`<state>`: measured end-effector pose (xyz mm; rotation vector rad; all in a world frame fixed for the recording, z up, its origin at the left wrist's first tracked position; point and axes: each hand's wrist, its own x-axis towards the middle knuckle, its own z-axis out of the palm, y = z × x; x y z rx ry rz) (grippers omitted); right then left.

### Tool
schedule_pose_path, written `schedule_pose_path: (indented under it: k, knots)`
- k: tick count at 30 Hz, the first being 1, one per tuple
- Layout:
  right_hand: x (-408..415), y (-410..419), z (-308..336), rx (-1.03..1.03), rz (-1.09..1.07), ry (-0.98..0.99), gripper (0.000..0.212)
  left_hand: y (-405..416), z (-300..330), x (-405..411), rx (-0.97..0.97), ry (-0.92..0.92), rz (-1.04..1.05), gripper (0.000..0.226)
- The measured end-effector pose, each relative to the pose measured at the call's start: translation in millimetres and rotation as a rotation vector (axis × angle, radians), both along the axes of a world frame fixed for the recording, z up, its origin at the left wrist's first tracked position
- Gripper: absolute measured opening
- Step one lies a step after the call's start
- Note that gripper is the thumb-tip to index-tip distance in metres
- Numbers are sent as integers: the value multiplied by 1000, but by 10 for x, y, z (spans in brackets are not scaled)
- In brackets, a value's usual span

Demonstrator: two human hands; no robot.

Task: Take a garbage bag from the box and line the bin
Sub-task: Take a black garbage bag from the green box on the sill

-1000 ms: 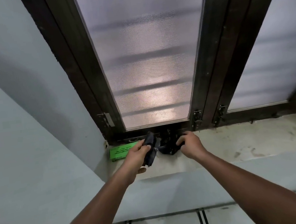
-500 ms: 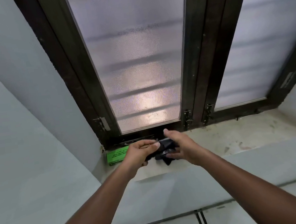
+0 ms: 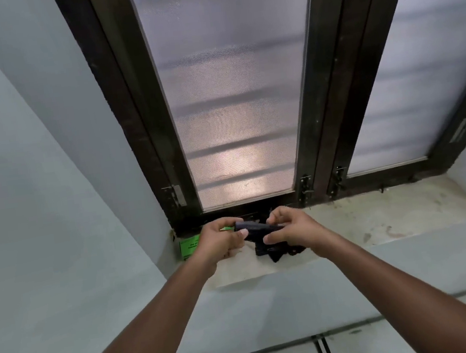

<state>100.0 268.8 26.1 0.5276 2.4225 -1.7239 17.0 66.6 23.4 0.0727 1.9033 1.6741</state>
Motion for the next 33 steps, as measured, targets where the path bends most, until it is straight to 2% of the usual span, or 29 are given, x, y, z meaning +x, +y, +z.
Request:
schedule_pose_path:
  k: [3,5,7,10,12,16,19,21,26,30,33]
  knots:
    - [-75,-111,105,542,198,183,49,-1,57,-69,-54,53,-45,23]
    - [-136,-189,116,730,309,253,44,-7,99,-125,-64,43,-81,17]
    - [-189,-217,71,793,319,288,32,-12,110,-189,-65,13,-85,13]
    - [-240,-250,44,677,233,258,19,-12,30,-309,-136,69,8,13]
    - [-272,-265,39,561,135,203,14,-27,-92,-407,-351,279,45,16]
    - [-359,-252,-37,387,-14,136,9,-4,-335,-478,-794,673,-210,41]
    - [-371,-250,-50,345,-43,107,9,73,-469,-466,-1034,802,-356,46]
    - [-373,-257,-42,308,-58,100,14,117,-540,-467,-1108,844,-382,49]
    - [-392,-226,-55,230,-102,40,27,121,-699,-469,-1081,928,-275,39]
    - [-385,-197,8,117,-79,40,11,57,-697,-455,-865,883,-87,30]
    - [-423,-234,57,115,-29,42,23,6,-615,-464,-643,768,62,28]
